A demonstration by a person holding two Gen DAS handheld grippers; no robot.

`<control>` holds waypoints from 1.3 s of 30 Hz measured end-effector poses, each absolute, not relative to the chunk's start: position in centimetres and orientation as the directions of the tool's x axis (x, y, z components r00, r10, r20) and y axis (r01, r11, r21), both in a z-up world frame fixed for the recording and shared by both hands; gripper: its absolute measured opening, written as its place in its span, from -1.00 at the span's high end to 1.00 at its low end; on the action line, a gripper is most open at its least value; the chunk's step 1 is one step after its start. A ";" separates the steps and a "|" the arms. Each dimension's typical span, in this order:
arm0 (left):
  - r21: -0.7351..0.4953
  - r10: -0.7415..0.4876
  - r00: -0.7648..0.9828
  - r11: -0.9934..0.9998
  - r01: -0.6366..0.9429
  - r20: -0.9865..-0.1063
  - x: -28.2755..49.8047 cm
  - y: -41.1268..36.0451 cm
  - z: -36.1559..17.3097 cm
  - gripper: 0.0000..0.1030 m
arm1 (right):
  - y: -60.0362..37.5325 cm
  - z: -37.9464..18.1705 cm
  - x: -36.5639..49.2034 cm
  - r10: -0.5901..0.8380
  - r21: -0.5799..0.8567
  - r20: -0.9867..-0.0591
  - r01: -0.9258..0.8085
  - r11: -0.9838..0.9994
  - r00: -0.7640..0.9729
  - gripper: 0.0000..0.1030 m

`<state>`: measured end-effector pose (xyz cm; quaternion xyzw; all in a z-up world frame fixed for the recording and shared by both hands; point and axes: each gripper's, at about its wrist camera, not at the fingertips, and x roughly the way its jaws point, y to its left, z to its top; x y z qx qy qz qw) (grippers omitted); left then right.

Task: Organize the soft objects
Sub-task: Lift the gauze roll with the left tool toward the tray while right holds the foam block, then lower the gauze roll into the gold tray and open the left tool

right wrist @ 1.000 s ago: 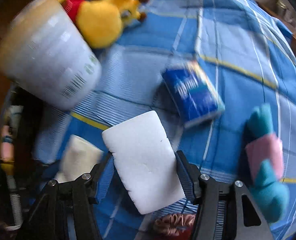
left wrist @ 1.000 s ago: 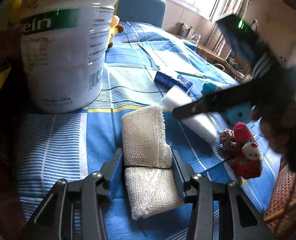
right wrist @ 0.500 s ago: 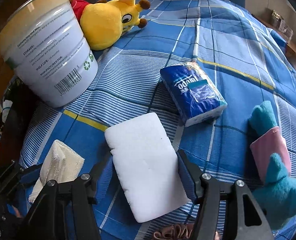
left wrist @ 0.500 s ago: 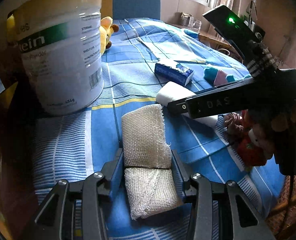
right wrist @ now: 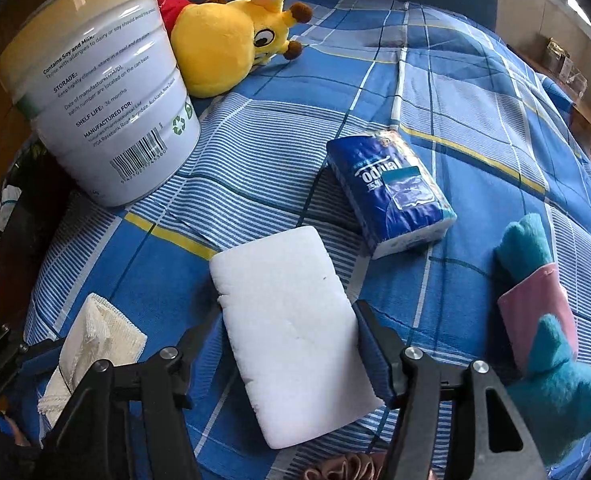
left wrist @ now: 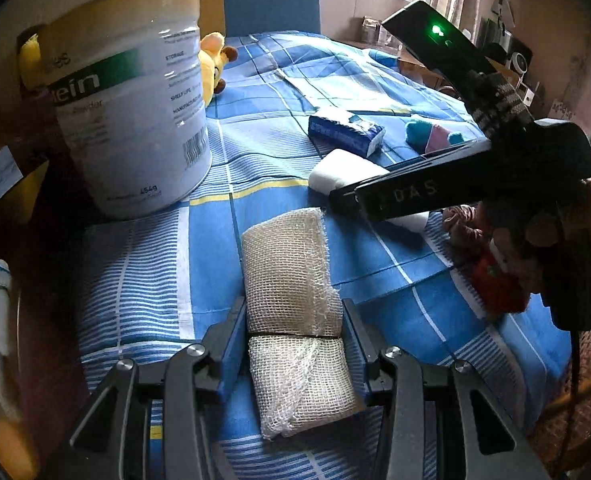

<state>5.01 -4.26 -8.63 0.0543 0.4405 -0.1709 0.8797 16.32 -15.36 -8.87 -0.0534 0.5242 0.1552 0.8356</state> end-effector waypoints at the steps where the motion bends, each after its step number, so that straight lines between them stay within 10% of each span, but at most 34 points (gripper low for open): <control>1: -0.059 -0.251 0.552 0.938 0.342 -0.795 5.0 -4.2 -8.6 0.13 | -15.4 -8.9 16.3 0.204 0.073 -0.892 -0.316 0.946 0.404 -0.23; 39: -0.093 -0.095 0.702 0.995 0.042 -0.706 4.8 7.0 1.4 0.13 | -15.1 -8.9 16.1 0.189 0.044 -0.884 -0.328 0.944 0.427 -0.24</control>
